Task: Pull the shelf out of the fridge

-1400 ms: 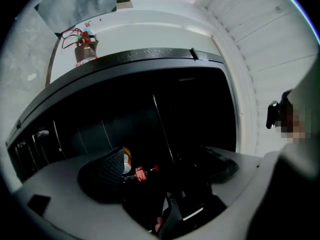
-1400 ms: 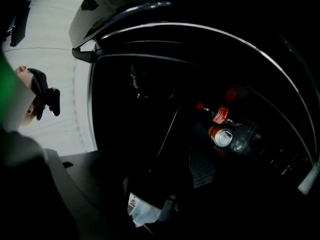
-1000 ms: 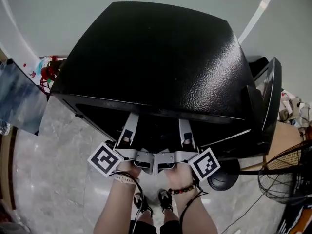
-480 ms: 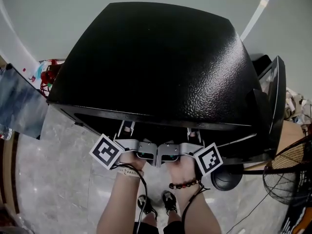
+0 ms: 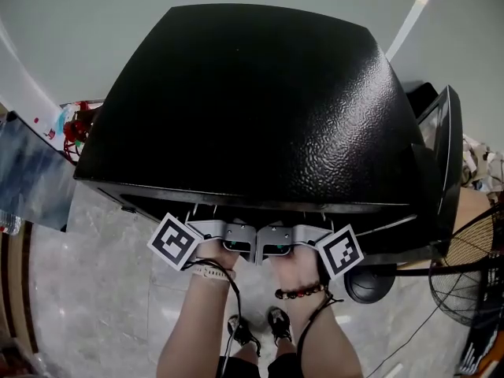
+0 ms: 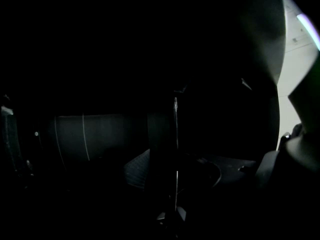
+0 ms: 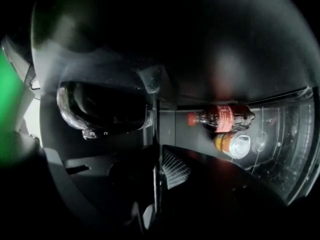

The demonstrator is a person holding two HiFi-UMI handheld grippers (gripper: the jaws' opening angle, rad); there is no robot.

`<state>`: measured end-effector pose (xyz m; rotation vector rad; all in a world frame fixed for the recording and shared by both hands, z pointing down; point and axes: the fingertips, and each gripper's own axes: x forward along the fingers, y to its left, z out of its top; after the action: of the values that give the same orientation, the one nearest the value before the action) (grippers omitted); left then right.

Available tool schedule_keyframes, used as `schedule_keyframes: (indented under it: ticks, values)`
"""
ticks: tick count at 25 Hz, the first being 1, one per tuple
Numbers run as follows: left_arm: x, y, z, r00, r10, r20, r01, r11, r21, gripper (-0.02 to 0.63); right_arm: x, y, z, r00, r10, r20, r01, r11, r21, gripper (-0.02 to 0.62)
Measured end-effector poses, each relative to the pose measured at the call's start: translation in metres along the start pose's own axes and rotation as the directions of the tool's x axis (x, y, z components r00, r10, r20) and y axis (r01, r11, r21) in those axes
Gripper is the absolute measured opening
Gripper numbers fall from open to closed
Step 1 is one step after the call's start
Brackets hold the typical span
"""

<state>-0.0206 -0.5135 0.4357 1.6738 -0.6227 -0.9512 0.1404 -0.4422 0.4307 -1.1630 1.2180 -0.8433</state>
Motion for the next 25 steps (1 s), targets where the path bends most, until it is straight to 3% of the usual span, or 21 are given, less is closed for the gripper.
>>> schedule_keyframes:
  ticks: [2, 3, 25]
  values:
    - [0.001, -0.008, 0.001, 0.999, -0.034, 0.001, 0.034, 0.999, -0.001, 0.085, 0.0, 0.001, -0.001, 1.0, 0.008, 0.0, -0.008, 1.0, 0.004, 0.054]
    - [0.001, -0.01, 0.001, 0.999, -0.044, 0.003, 0.044, 0.999, -0.005, 0.064, -0.001, 0.0, 0.0, 1.0, 0.008, -0.001, -0.008, 1.0, 0.002, 0.054]
    - [-0.044, -0.022, -0.008, 0.998, 0.046, 0.053, -0.043, 0.998, -0.054, 0.041, -0.043, 0.009, -0.008, 0.997, -0.065, -0.045, 0.067, 0.997, 0.027, 0.041]
